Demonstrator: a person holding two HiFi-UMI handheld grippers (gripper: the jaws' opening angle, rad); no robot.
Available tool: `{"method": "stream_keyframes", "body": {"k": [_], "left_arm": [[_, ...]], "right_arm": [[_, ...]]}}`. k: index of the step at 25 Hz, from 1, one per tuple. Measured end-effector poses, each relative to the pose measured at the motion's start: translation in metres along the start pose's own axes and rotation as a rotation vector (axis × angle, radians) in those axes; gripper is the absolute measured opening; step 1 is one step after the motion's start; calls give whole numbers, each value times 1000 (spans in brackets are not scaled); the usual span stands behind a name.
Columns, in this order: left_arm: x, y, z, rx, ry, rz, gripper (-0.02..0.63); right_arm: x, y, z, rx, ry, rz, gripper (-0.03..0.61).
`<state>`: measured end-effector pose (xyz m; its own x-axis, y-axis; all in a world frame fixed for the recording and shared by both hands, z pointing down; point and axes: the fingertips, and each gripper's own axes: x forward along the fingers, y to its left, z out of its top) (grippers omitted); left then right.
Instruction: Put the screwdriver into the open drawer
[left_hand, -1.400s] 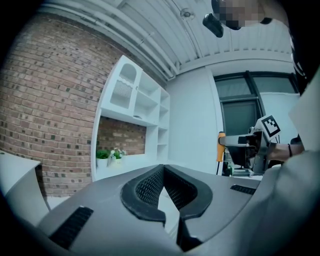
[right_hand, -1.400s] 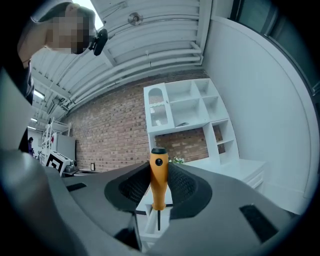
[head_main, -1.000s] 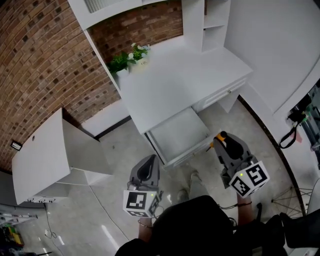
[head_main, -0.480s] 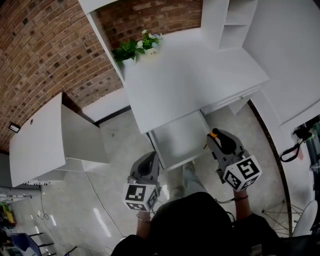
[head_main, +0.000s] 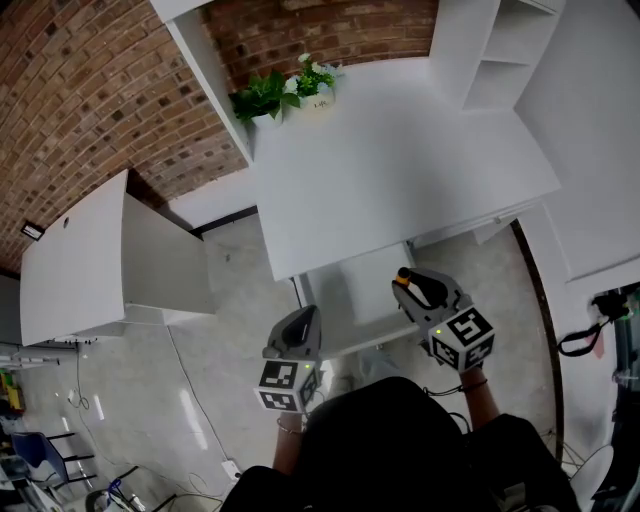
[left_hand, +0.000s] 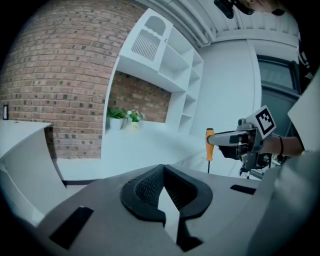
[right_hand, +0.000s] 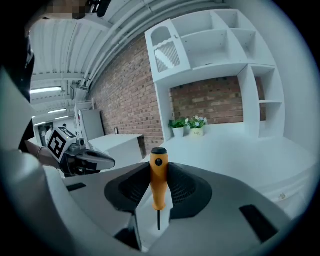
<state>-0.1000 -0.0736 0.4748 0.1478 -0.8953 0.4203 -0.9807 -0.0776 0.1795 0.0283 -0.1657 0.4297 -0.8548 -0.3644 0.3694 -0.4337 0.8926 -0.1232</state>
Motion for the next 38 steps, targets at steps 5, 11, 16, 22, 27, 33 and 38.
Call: {"method": "stream_keyframes", "body": {"k": [5, 11, 16, 22, 27, 33, 38], "left_arm": [[27, -8, -18, -20, 62, 14, 9], [51, -12, -36, -21, 135, 25, 9], [69, -11, -53, -19, 191, 9, 9], [90, 0, -72, -40, 246, -17, 9], [108, 8, -88, -43, 286, -41, 9], [127, 10, -107, -47, 334, -78, 9], [141, 13, -117, -47, 358, -99, 9]], "right_arm": [[25, -10, -25, -38, 100, 100, 112], [53, -17, -62, -66, 223, 200, 112], [75, -16, -103, -56, 339, 255, 112], [100, -23, -144, -32, 465, 278, 112], [121, -29, -176, -25, 558, 295, 112], [143, -31, -207, -14, 645, 315, 112], [161, -30, -228, -8, 708, 327, 112]]}}
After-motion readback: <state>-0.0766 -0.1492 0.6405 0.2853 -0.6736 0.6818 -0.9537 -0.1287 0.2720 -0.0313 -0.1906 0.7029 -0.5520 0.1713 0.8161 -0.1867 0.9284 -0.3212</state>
